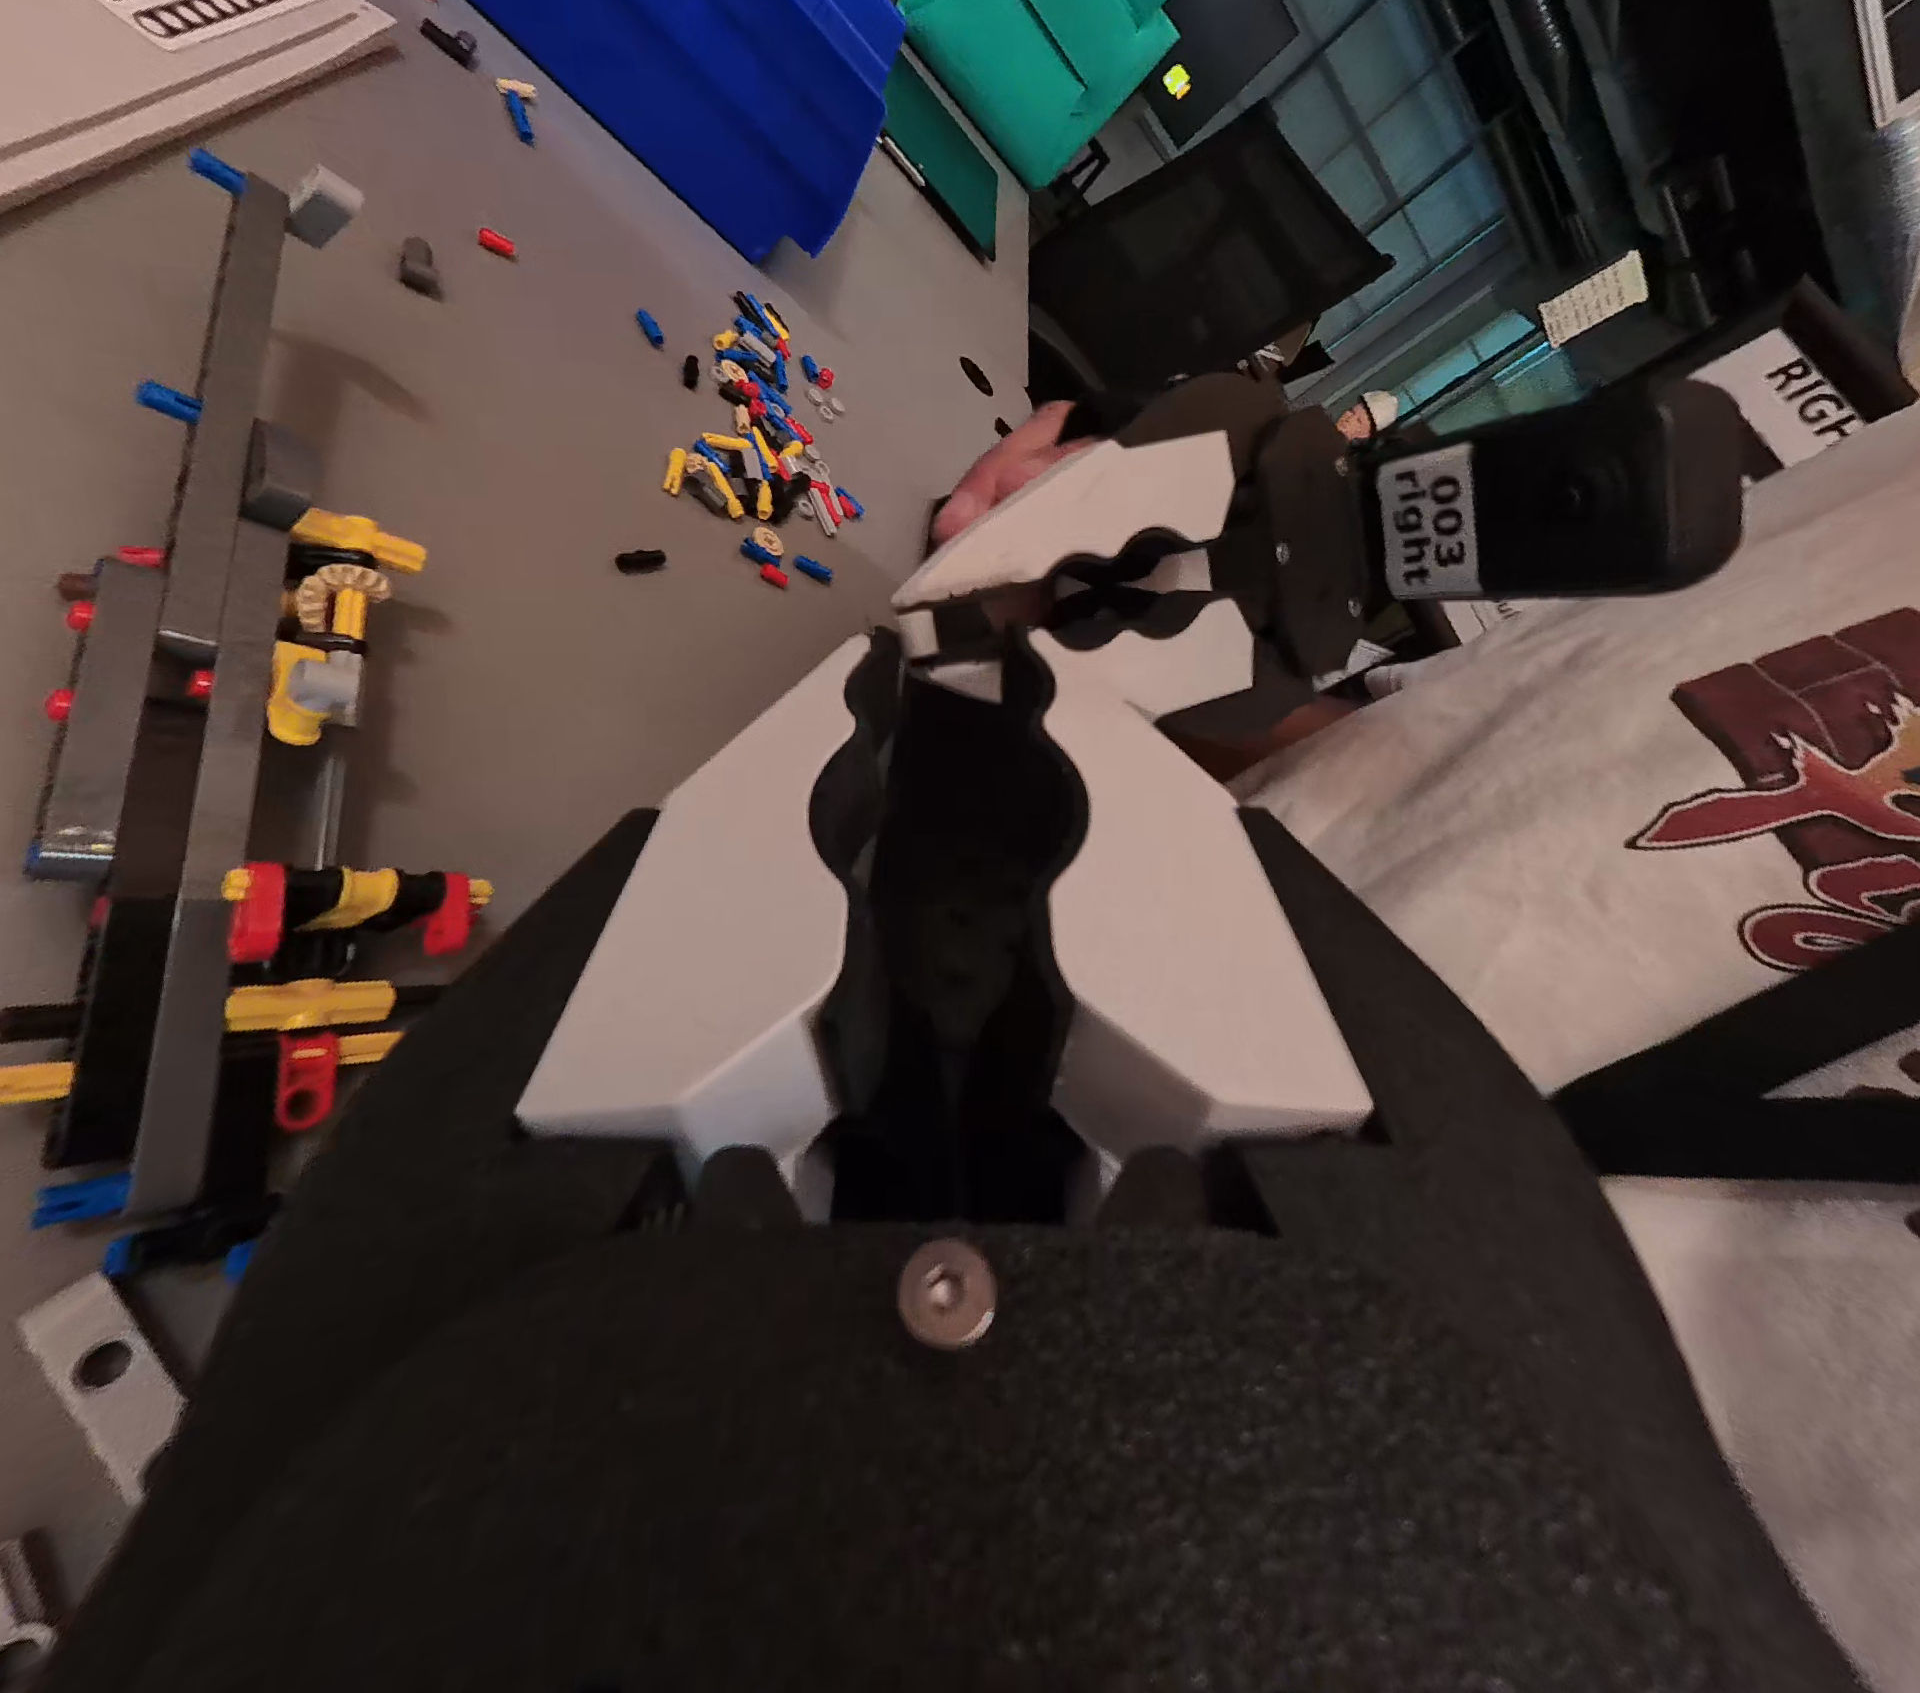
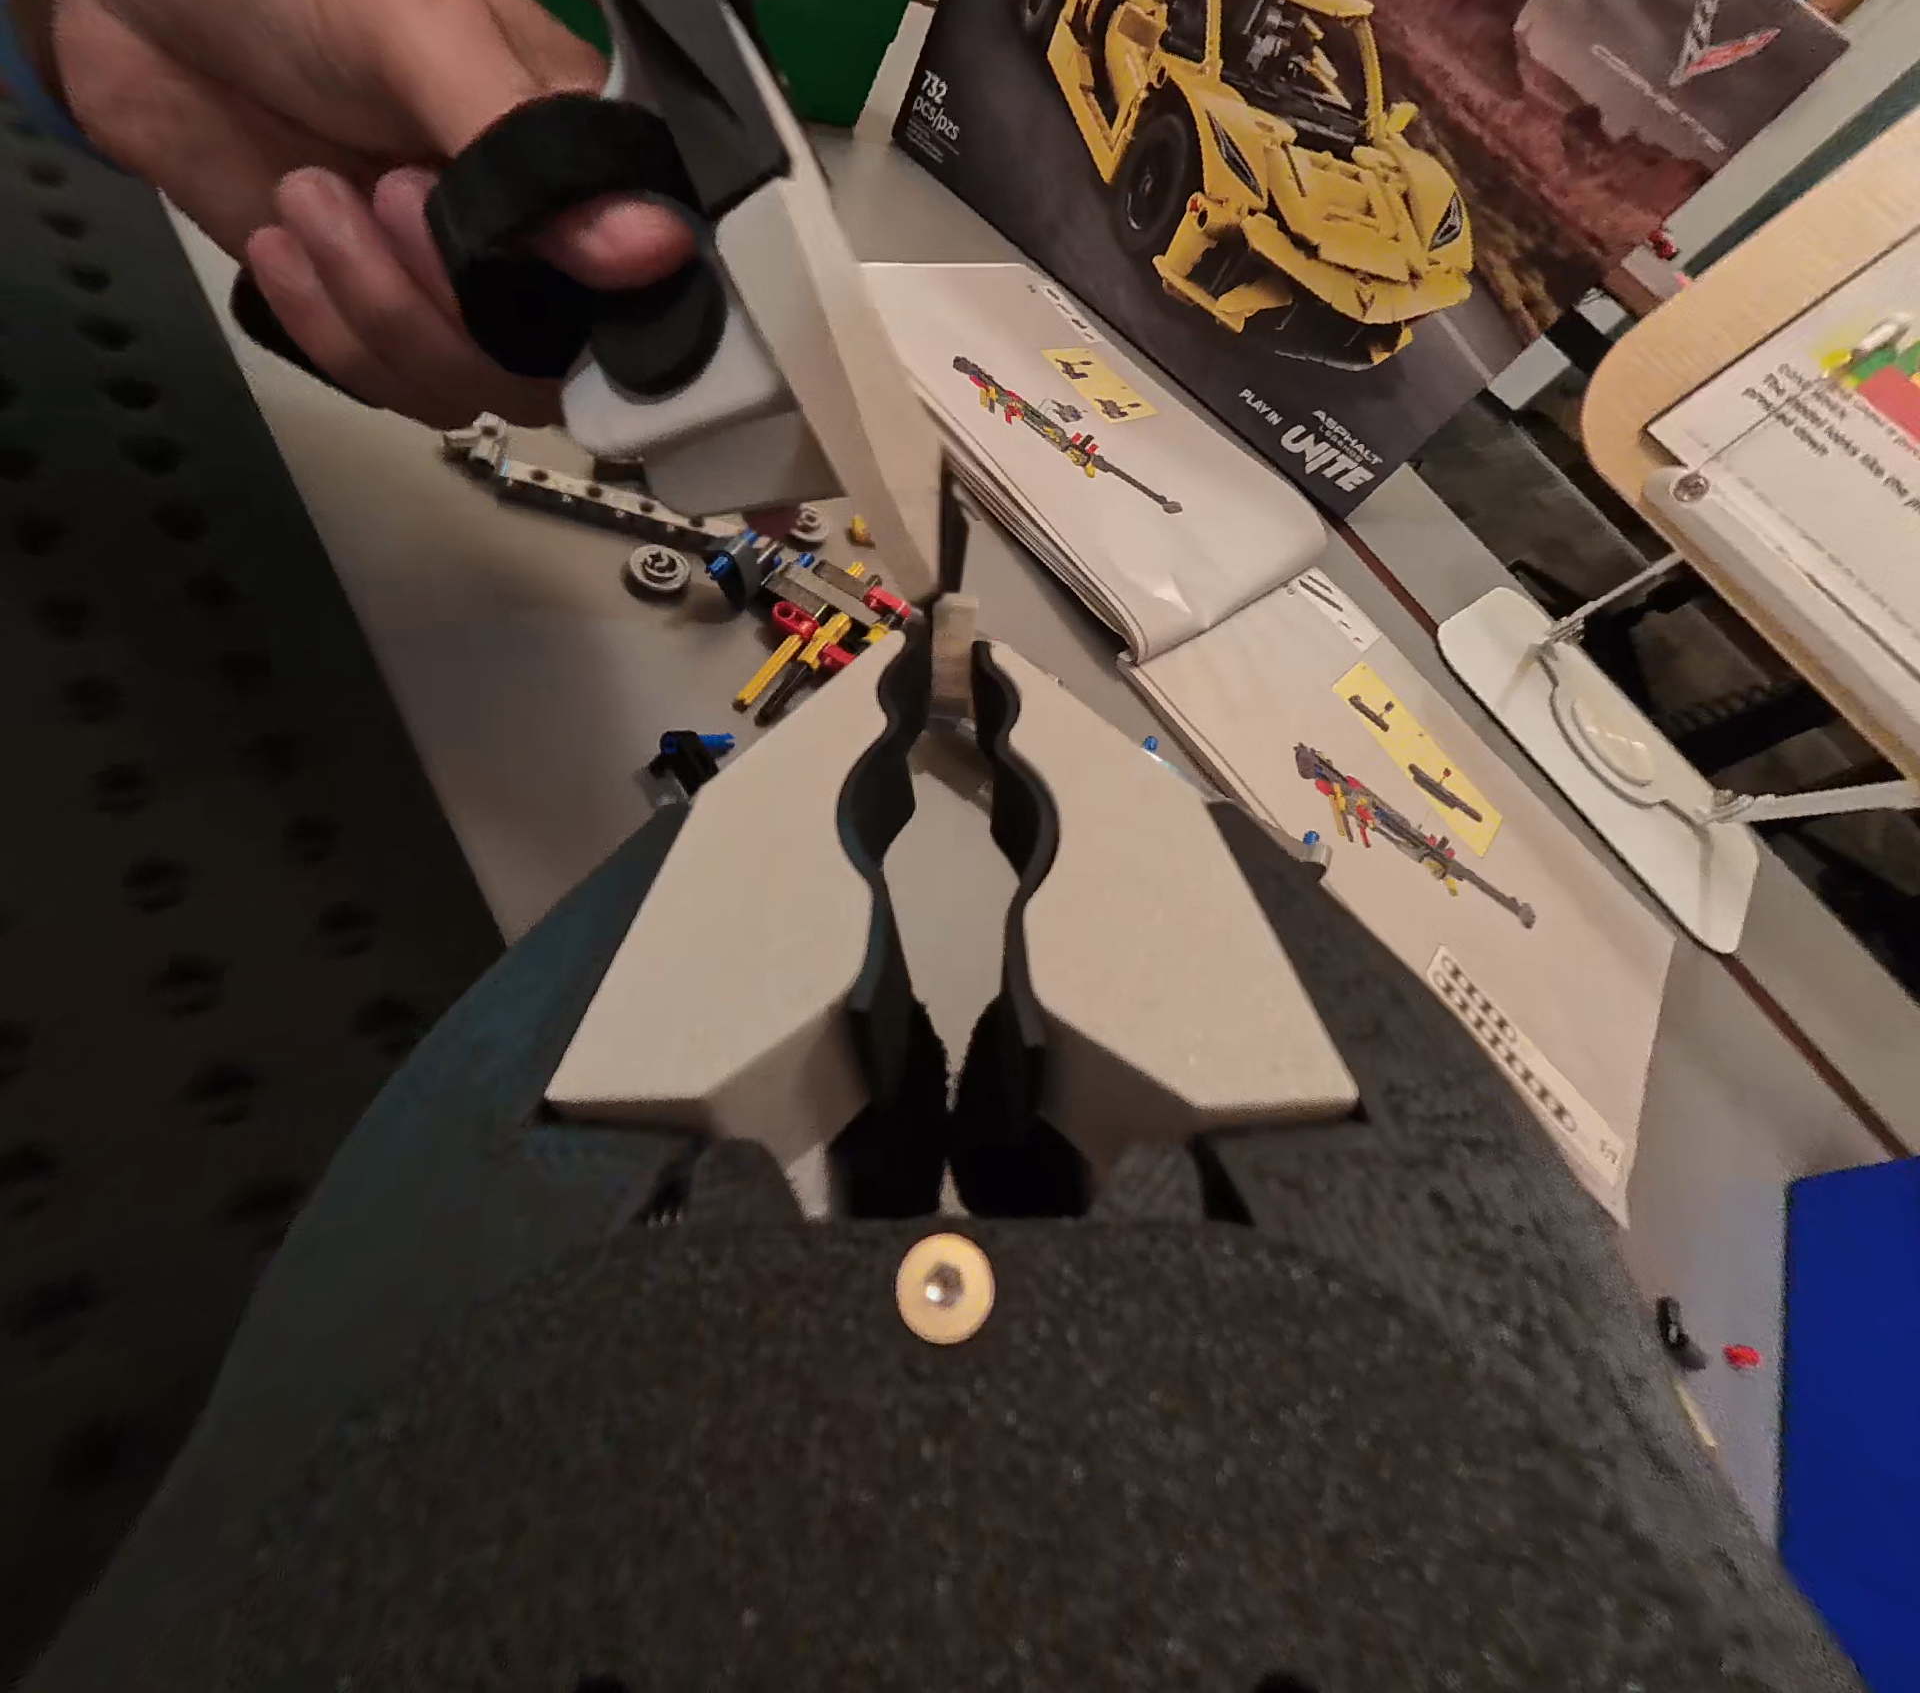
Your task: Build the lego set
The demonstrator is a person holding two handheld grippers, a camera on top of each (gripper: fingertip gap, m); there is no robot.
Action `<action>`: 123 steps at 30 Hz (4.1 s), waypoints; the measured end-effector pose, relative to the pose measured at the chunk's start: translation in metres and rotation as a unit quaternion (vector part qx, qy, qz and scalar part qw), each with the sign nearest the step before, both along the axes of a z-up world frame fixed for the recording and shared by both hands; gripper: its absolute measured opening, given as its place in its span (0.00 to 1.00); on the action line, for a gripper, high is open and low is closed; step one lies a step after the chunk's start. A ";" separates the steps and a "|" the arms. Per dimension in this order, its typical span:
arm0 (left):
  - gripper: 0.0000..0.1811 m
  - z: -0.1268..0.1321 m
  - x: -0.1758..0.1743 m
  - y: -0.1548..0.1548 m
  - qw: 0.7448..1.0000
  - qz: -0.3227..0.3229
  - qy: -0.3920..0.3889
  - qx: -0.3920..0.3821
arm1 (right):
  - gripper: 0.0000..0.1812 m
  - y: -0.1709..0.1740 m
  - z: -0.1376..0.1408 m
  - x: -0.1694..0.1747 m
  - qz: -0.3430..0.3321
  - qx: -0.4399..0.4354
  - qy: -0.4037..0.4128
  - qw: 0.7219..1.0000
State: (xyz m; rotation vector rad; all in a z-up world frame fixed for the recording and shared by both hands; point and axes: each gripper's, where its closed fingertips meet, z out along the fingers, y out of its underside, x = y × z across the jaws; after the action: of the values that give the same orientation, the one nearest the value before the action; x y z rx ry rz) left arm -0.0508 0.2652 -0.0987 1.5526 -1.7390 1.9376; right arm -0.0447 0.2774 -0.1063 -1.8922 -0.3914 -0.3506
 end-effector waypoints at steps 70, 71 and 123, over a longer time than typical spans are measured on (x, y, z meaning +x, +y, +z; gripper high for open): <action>0.13 -0.100 -0.034 0.019 0.830 -0.190 0.050 0.522 | 0.04 -0.045 0.008 0.006 0.177 0.034 0.424 0.888; 0.13 -0.101 -0.034 0.018 0.833 -0.211 0.054 0.509 | 0.03 -0.047 0.012 0.007 0.185 0.043 0.434 0.881; 0.10 -0.106 -0.022 0.032 0.673 0.110 0.037 0.731 | 0.03 -0.065 0.032 0.002 0.231 0.092 0.445 0.860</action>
State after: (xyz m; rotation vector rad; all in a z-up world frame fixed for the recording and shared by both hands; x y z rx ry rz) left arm -0.0723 0.2969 -0.2047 2.0090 -3.3812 -0.0084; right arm -0.0429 0.2125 -0.0743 -1.5069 -0.1513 0.7740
